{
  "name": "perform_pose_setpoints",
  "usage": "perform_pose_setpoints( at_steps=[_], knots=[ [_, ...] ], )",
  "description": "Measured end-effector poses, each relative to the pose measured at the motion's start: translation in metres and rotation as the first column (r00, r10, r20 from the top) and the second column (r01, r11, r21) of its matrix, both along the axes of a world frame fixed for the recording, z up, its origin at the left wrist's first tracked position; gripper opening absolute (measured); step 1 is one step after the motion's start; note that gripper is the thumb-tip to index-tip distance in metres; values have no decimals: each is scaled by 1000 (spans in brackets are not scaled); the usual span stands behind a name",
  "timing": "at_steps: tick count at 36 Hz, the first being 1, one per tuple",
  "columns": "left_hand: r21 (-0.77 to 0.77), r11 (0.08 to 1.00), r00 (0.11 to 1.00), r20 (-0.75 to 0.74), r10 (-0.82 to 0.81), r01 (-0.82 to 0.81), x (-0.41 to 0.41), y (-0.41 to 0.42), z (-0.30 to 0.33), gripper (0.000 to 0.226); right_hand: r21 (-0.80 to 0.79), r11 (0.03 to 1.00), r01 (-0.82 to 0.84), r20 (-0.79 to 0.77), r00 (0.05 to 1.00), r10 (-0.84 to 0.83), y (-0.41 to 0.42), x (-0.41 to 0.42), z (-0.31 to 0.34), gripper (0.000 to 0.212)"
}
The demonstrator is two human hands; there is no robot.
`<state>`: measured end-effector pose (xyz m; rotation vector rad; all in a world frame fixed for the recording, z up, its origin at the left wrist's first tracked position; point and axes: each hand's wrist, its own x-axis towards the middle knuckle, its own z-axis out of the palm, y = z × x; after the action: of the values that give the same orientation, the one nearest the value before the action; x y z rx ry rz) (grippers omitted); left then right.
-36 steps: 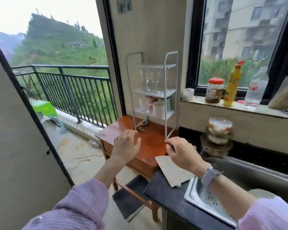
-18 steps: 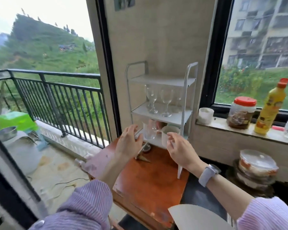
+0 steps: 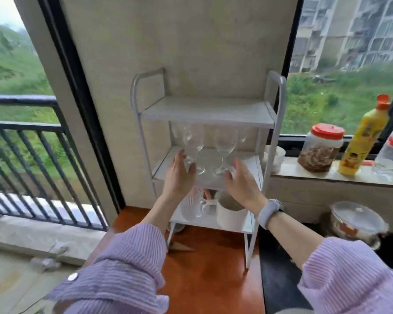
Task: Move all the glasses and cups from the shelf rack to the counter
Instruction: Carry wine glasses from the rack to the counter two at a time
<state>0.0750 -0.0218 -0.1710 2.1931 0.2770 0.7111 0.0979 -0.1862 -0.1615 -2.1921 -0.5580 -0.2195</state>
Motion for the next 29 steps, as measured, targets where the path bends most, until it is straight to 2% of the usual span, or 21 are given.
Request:
perform_pose_setpoints(
  at_steps=[4, 6, 14, 17, 21, 26, 29],
  knots=[
    [-98, 995, 999, 37, -19, 22, 24, 1, 1, 47, 136, 990, 24, -114, 993, -8, 11, 20, 3, 32],
    [-123, 992, 999, 48, -21, 26, 31, 1, 1, 42, 178, 983, 39, -137, 990, -15, 17, 29, 3, 23],
    [-112, 992, 996, 82, -44, 53, 32, -2, -1, 17, 211, 978, 1, -91, 996, 18, 26, 40, -3, 12],
    [-148, 983, 991, 87, -100, 112, 17, -4, -1, 10, 237, 971, -21, -45, 998, 32, 22, 32, -1, 10],
    [-86, 990, 983, 153, -97, 111, -16, -9, -6, 17, 248, 968, -37, 0, 999, 39, 8, 8, -5, 10],
    [-140, 978, 979, 156, -130, 152, -64, -24, -21, 11, 324, 942, -84, -63, 992, 111, -14, -39, -16, 18],
    [-185, 960, 973, 136, -185, 208, -88, -40, -35, 6, 375, 920, -116, -90, 983, 161, -28, -69, -30, 12]
  ],
)
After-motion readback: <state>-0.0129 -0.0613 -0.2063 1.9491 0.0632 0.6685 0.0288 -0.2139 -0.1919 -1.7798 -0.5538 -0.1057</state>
